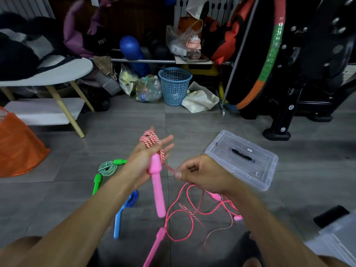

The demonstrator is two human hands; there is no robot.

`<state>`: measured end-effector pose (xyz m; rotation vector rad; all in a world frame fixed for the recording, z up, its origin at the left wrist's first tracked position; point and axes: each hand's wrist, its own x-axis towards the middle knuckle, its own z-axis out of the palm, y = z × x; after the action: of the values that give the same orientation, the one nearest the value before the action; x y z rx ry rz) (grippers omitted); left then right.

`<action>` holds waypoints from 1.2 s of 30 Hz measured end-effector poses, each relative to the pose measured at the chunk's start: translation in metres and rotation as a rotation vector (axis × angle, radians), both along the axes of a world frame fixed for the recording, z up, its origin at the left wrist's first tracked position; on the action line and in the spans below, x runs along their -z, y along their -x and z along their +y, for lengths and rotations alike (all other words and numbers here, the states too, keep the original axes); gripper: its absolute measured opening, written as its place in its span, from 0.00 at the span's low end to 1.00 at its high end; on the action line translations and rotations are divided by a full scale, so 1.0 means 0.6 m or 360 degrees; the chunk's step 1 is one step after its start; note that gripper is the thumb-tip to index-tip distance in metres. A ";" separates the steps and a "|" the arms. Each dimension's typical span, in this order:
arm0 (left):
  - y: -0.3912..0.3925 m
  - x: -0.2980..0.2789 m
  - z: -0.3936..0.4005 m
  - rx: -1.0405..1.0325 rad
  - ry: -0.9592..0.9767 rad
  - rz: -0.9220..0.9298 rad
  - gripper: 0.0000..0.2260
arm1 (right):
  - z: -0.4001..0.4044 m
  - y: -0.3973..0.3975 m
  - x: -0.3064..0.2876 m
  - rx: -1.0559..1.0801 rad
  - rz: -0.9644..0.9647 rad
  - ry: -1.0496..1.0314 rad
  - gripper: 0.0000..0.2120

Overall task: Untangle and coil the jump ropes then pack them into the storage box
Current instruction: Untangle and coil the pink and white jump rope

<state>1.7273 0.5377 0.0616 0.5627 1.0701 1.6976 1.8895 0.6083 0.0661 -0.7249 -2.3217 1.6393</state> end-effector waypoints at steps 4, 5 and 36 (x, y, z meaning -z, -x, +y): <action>-0.010 0.023 -0.002 0.0207 0.0281 0.1308 0.07 | -0.003 -0.006 -0.011 -0.0066 0.0006 0.0133 0.06; -0.011 0.027 -0.002 0.0236 0.0377 0.1540 0.07 | -0.004 -0.006 -0.013 -0.0047 0.0014 0.0148 0.05; 0.025 -0.005 -0.023 0.0004 0.0131 -0.0616 0.17 | 0.032 -0.019 0.044 0.0550 -0.0312 0.0058 0.09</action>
<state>1.7124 0.5240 0.0648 0.1703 0.8522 1.6660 1.9008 0.6275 0.0395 -1.2648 -2.1362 1.5150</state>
